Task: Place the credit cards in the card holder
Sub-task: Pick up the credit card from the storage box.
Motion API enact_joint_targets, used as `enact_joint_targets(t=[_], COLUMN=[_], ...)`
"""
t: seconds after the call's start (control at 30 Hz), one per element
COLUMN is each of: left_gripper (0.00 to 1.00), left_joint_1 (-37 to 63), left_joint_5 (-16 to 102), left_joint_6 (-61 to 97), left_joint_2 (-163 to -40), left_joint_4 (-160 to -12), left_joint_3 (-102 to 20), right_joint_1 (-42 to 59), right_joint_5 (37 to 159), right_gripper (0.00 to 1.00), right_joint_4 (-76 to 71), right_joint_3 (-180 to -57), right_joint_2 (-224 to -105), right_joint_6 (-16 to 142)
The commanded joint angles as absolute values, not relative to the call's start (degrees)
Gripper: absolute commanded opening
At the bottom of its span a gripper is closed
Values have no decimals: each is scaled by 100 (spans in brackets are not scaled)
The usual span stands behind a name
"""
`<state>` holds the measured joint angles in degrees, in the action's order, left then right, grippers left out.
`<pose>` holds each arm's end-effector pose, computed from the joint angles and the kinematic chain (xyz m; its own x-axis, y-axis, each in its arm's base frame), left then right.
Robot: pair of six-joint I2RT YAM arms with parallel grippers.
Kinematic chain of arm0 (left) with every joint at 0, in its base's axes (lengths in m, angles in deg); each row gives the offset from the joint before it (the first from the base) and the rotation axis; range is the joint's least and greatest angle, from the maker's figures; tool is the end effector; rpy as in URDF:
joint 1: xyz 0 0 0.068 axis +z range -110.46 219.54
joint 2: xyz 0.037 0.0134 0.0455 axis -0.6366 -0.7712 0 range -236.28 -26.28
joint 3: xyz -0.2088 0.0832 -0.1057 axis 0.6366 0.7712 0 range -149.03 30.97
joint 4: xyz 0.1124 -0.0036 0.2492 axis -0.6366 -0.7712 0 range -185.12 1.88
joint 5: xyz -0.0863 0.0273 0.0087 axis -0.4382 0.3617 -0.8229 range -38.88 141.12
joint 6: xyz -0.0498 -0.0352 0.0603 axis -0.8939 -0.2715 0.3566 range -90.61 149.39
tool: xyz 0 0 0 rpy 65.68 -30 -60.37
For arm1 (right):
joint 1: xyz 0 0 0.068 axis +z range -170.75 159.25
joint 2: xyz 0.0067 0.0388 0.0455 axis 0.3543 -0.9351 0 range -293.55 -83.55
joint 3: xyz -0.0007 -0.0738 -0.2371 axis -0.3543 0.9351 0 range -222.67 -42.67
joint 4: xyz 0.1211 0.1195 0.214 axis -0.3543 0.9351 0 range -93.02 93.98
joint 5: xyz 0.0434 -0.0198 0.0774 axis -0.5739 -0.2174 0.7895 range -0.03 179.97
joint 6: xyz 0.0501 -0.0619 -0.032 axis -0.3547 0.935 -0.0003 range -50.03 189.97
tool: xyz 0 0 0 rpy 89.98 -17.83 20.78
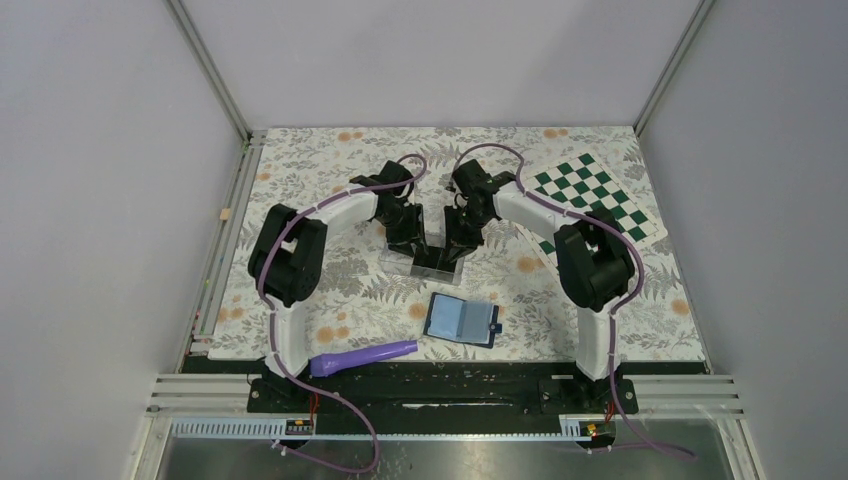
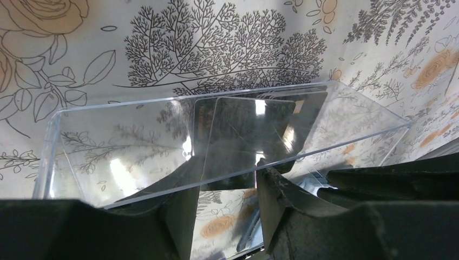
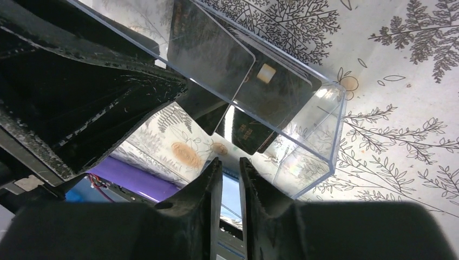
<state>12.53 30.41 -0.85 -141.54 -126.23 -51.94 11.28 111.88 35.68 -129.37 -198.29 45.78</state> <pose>0.3621 -0.2146 0.1058 -0.9924 -0.0228 -0.1212 0.0353 0.8891 -0.4564 0.3515 0.2533 0.1295 -0.9633 -0.1543 -0.2197 -0.2437 0.8458 0.4745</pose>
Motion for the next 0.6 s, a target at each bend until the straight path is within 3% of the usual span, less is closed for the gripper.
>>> enact_joint_targets(t=[0.0, 0.33, 0.57], left_gripper=[42, 41, 41], left_joint_1=[1275, 1228, 969], left_joint_5=[3092, 2492, 3082], left_joint_6=[-101, -430, -374], left_joint_2=[-14234, -14351, -14243], left_joint_4=[-12607, -11979, -12127], left_joint_3=[-5418, -5096, -5151], right_joint_1=[1193, 1177, 967], right_joint_5=[10906, 11000, 10717], right_gripper=[27, 51, 67], right_joint_4=[3542, 3195, 2982], right_joint_3=[-12979, -12477, -11859], right_joint_2=[-19818, -18888, -18036], right_joint_6=[4476, 4323, 4157])
